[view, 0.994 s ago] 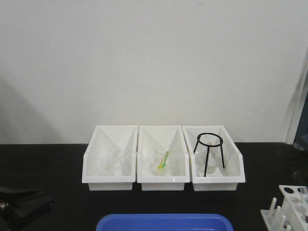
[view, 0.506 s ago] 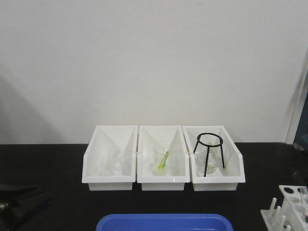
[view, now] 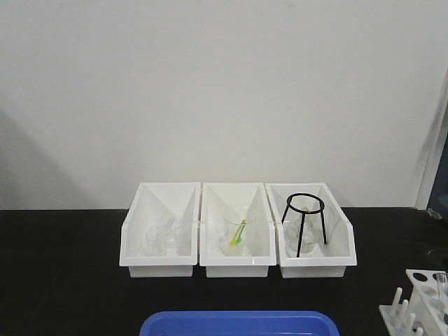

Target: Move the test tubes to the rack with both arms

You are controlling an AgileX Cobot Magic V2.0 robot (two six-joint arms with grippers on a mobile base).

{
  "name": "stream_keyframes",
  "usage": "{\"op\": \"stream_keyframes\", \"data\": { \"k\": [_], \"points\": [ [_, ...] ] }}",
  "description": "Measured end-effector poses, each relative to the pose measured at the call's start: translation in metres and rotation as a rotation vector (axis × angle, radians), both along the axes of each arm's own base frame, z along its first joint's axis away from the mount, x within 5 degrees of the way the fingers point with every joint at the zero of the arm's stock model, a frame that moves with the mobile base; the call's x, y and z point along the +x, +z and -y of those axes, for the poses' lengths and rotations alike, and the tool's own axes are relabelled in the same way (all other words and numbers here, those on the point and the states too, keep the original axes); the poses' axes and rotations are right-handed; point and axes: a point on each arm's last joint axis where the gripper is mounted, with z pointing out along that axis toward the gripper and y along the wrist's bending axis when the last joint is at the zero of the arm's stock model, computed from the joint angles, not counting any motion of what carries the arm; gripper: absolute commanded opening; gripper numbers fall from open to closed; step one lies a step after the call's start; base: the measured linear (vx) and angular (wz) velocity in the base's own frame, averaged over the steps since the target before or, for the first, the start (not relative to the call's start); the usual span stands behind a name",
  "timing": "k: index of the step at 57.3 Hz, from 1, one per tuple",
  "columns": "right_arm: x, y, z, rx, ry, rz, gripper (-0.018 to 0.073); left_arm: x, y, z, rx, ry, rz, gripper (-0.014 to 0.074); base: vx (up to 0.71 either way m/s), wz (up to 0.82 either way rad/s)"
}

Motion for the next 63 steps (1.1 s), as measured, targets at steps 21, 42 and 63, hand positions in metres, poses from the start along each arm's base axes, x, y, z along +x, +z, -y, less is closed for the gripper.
{"op": "stream_keyframes", "data": {
  "k": [21, 42, 63],
  "points": [
    [0.000, 0.000, 0.000, 0.000, -0.002, -0.002, -0.0008, -0.024, -0.026, -0.010, -0.022, 0.045, 0.045, -0.0020, 0.00, 0.00],
    [0.000, -0.001, 0.000, 0.001, -0.003, -0.004, -0.0008, -0.026, -0.036, -0.010, 0.006, 0.042, -0.058, -0.0020, 0.00, 0.00],
    [0.000, -0.001, 0.000, 0.001, -0.003, -0.004, -0.0008, -0.026, -0.036, -0.010, 0.007, 0.042, -0.061, -0.0020, 0.00, 0.00]
  ]
}}
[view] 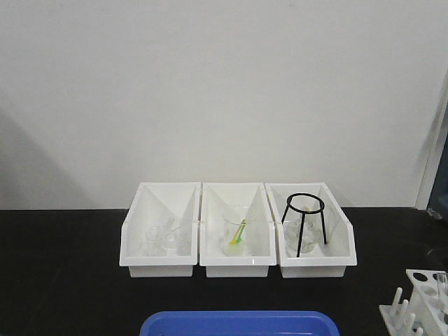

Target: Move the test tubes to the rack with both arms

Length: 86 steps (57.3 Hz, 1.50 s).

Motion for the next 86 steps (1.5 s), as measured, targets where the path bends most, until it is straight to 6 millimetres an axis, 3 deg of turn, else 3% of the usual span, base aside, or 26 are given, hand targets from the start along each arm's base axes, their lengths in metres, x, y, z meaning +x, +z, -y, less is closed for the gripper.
{"op": "stream_keyframes", "data": {
  "k": [10, 15, 23, 34, 46, 49, 86],
  "points": [
    [0.000, 0.000, 0.000, 0.018, -0.001, 0.000, -0.0008, 0.000, 0.000, 0.000, 0.000, 0.000, 0.000, -0.0020, 0.00, 0.00],
    [0.000, -0.001, 0.000, 0.115, 0.012, 0.006, -0.0008, 0.000, 0.000, 0.000, 0.000, 0.000, 0.000, -0.0020, 0.00, 0.00],
    [-0.002, -0.018, -0.006, 0.163, 0.063, -0.038, -0.0008, 0.000, 0.000, 0.000, 0.000, 0.000, 0.000, -0.0020, 0.00, 0.00],
    [-0.020, -0.068, -0.011, 0.136, 0.098, -0.143, -0.0008, 0.000, 0.000, 0.000, 0.000, 0.000, -0.001, -0.0020, 0.00, 0.00],
    [-0.044, -0.139, -0.011, 0.078, 0.099, -0.185, -0.0008, 0.000, 0.000, 0.000, 0.000, 0.000, -0.001, -0.0020, 0.00, 0.00],
    [-0.048, -0.147, -0.011, 0.079, 0.099, -0.172, -0.0008, 0.000, 0.000, 0.000, 0.000, 0.000, -0.001, -0.0020, 0.00, 0.00],
    [-0.052, -0.151, -0.011, 0.074, 0.097, -0.166, -0.0008, 0.000, -0.001, 0.000, 0.001, 0.000, -0.008, -0.0020, 0.00, 0.00]
  ]
}}
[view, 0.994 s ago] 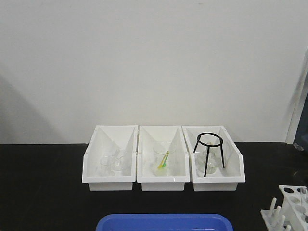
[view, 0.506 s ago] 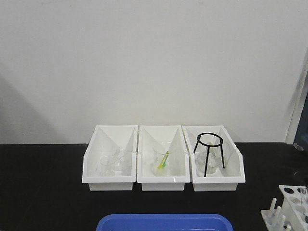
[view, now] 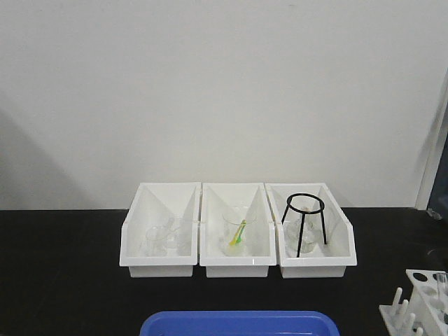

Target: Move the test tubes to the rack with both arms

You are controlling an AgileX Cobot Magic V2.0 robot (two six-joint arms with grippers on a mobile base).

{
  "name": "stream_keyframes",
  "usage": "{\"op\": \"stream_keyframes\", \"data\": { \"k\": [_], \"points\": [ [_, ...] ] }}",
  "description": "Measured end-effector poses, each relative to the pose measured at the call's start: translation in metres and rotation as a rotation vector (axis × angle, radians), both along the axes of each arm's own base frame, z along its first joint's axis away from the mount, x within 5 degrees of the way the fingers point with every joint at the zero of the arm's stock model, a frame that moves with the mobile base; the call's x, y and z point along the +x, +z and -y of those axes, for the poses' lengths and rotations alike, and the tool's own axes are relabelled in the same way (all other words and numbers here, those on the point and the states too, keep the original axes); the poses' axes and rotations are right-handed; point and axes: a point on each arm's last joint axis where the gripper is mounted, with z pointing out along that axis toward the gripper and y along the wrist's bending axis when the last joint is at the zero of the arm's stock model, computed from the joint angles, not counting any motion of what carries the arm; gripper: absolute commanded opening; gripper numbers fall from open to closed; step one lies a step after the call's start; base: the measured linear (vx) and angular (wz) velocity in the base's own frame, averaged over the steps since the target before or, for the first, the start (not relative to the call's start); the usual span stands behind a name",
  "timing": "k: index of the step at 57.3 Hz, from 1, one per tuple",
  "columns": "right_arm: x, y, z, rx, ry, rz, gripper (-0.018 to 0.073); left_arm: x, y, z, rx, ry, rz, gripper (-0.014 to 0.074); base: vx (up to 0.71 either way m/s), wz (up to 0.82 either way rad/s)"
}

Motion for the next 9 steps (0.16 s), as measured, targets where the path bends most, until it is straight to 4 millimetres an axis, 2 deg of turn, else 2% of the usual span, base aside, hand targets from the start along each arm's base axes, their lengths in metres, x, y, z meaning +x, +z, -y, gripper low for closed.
{"op": "stream_keyframes", "data": {
  "k": [9],
  "points": [
    [0.0000, 0.0000, 0.0000, 0.000, 0.000, 0.000, -0.0008, 0.0000, -0.0001, 0.0000, 0.000, 0.000, -0.001, -0.0020, 0.00, 0.00]
  ]
}}
